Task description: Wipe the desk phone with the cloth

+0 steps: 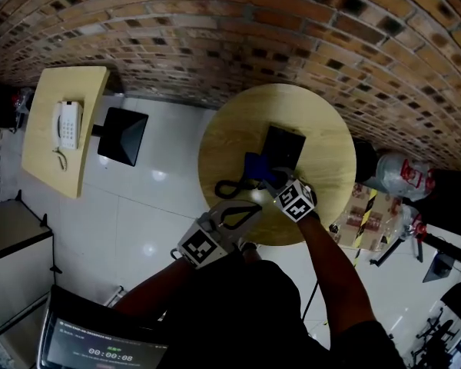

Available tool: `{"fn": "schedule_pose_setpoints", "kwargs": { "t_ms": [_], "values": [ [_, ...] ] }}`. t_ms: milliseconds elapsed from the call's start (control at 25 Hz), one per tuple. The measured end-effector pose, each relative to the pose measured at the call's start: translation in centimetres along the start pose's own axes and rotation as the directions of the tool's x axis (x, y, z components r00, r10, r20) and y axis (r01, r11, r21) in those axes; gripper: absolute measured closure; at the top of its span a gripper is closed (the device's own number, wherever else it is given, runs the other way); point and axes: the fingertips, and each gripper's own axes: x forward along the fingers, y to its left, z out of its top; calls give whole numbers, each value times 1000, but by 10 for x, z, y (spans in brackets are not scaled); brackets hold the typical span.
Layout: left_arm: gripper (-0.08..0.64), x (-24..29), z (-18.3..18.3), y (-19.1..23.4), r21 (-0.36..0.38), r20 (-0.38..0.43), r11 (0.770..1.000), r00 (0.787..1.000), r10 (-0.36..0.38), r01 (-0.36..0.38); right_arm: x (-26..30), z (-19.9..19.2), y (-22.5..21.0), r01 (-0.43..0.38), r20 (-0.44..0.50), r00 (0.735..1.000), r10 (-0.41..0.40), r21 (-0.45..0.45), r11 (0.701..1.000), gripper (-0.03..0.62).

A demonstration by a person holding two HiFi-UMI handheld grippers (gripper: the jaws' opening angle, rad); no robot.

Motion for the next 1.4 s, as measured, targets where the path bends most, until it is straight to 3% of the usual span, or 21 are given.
{"fn": "schedule_pose_setpoints", "kwargs": {
  "t_ms": [200,400,560,760,960,1120,1240,1400],
  "values": [
    [568,4,0,-3,-6,-5,1000,1000,-12,12,7,-21,38,-61,-30,998,61,11,998,499],
    [568,8,-1,-6,-12,-12,1000,1000,-23,23,1,-16,40,-60,-6,998,60,11,998,500],
    [568,16,-1,-13,-1,-15,999,999,-45,45,-20,-8,15,2,48,999,-3,40,999,499],
    [568,27,1,-22,2,-20,997,997,-73,74,-57,-17,-43,127,103,985,-141,135,983,499],
    [569,36,-2,-30,12,-35,995,994,-100,101,-95,-57,-105,261,84,953,-292,261,929,500],
    [569,40,-7,-33,-4,-47,994,993,-107,107,-114,-103,-137,344,9,926,-378,396,852,499],
    [568,42,-10,-33,2,-58,994,992,-109,109,-116,-140,-150,374,-66,918,-391,473,797,499],
    [568,43,-11,-32,-9,-66,995,992,-104,104,-105,-173,-149,361,-137,930,-341,520,774,497]
  ]
}}
